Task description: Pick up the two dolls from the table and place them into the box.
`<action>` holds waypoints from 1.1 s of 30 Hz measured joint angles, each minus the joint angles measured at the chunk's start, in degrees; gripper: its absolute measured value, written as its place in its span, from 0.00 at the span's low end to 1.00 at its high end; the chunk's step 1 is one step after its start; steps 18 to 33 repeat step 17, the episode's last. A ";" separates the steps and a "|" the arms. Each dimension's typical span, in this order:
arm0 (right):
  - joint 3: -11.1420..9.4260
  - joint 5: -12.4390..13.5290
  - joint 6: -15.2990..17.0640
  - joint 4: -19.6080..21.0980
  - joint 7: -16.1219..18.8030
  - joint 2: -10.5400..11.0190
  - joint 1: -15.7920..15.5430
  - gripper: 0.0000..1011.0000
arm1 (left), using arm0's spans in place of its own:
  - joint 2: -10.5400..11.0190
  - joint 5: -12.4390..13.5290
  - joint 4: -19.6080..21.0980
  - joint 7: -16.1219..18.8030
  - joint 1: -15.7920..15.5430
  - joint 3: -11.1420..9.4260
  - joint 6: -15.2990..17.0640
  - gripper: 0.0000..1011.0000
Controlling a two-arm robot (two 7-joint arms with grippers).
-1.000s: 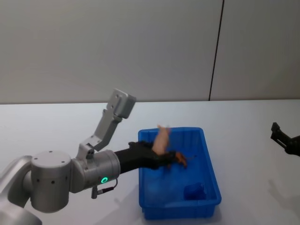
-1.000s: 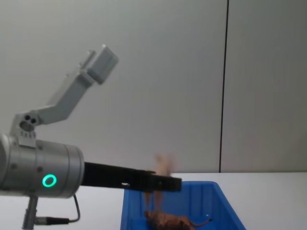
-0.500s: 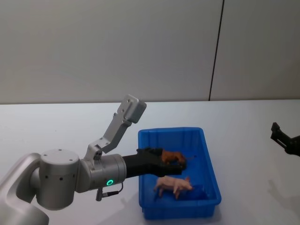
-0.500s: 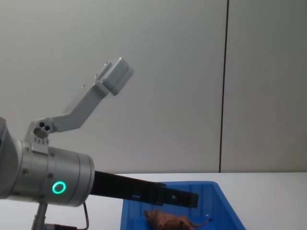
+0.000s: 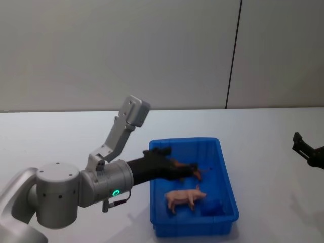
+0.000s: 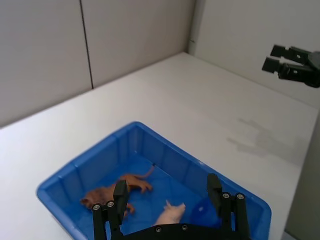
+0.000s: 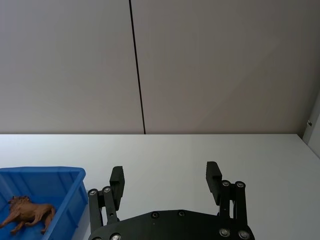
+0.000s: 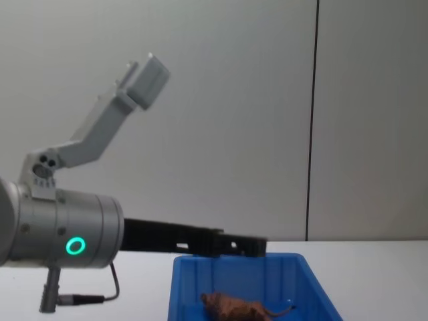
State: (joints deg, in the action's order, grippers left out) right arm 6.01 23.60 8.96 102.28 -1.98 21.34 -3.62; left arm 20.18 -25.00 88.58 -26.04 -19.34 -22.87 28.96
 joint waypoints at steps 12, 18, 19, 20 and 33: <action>0.00 0.00 0.00 0.00 0.00 0.00 0.00 0.99 | 2.04 -0.93 5.66 7.94 2.91 1.40 -7.15 0.99; 0.00 0.00 0.00 0.00 0.00 0.00 0.00 0.99 | 2.92 -0.89 7.98 11.41 4.14 1.97 -10.02 0.99; 0.00 0.00 0.00 0.00 0.00 0.00 0.00 0.99 | 2.92 -0.89 7.98 11.41 4.14 1.97 -10.02 0.99; 0.00 0.00 0.00 0.00 0.00 0.00 0.00 0.99 | 2.92 -0.89 7.98 11.41 4.14 1.97 -10.02 0.99; 0.00 0.00 0.00 0.00 0.00 0.00 0.00 0.99 | 2.92 -0.89 7.98 11.41 4.14 1.97 -10.02 0.99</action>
